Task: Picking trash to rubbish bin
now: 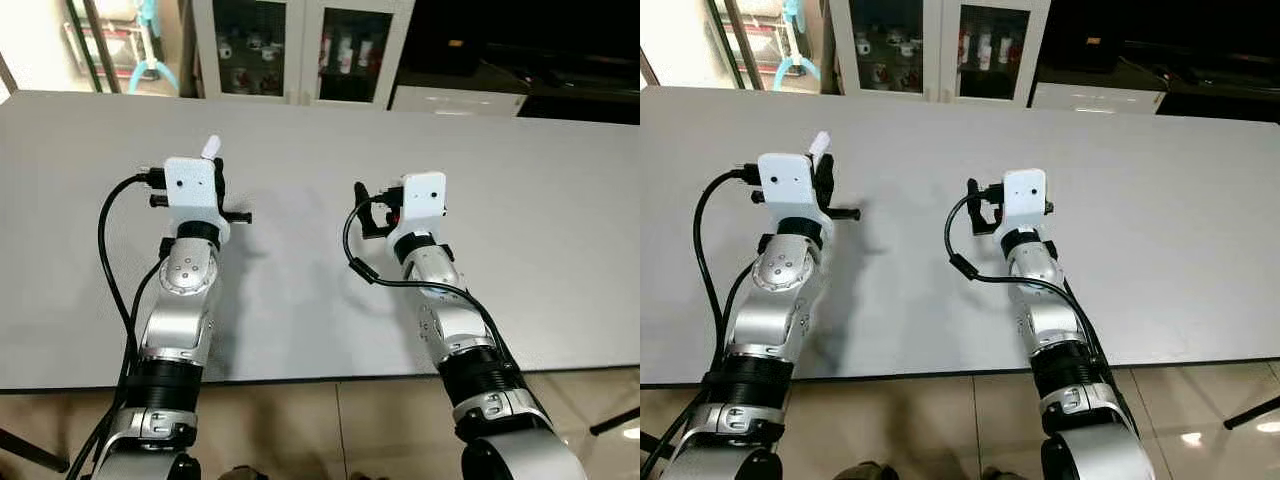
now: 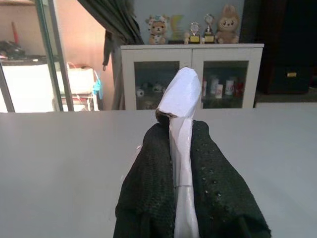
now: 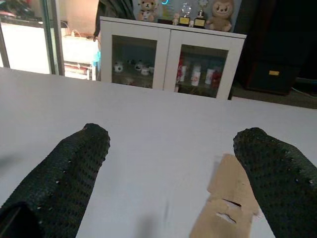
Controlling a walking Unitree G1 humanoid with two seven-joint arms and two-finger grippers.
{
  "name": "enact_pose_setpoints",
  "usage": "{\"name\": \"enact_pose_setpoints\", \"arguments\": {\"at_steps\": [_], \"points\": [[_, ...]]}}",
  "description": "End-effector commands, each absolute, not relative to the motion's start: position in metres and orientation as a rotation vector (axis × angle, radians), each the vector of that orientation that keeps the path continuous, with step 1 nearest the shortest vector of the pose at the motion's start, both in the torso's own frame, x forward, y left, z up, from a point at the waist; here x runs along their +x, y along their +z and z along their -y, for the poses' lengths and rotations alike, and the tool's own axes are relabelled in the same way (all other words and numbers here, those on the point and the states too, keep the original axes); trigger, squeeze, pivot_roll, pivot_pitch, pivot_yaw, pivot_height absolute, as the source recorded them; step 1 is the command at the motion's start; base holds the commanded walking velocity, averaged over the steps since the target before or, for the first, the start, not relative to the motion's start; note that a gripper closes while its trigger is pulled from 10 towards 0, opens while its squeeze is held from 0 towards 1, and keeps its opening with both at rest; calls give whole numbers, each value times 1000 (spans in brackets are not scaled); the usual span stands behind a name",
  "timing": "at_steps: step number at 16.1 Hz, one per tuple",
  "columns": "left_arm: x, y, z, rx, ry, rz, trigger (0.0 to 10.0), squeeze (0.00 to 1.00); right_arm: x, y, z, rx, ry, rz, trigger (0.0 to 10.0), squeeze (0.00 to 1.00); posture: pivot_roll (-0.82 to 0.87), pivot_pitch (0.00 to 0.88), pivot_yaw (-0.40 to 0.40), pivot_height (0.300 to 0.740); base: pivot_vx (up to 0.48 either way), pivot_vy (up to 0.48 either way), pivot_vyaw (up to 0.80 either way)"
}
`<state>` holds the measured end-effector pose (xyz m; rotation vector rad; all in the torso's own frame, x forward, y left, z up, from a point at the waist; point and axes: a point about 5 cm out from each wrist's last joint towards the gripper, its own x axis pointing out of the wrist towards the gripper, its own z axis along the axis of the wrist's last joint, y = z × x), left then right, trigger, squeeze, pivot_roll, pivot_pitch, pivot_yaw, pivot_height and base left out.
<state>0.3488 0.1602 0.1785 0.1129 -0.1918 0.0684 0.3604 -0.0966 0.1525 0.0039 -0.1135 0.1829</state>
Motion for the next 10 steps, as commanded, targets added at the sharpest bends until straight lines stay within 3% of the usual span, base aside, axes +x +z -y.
{"name": "enact_pose_setpoints", "arguments": {"at_steps": [1,10], "points": [[351,178,-159,125,78,179,10000,0,361,152,102,-11,173,106,10000,0,24,44,-67,740,442,0,0],[352,177,-156,129,60,171,10000,0,361,151,102,-16,181,95,10000,0,24,46,-67,740,445,0,0]]}}
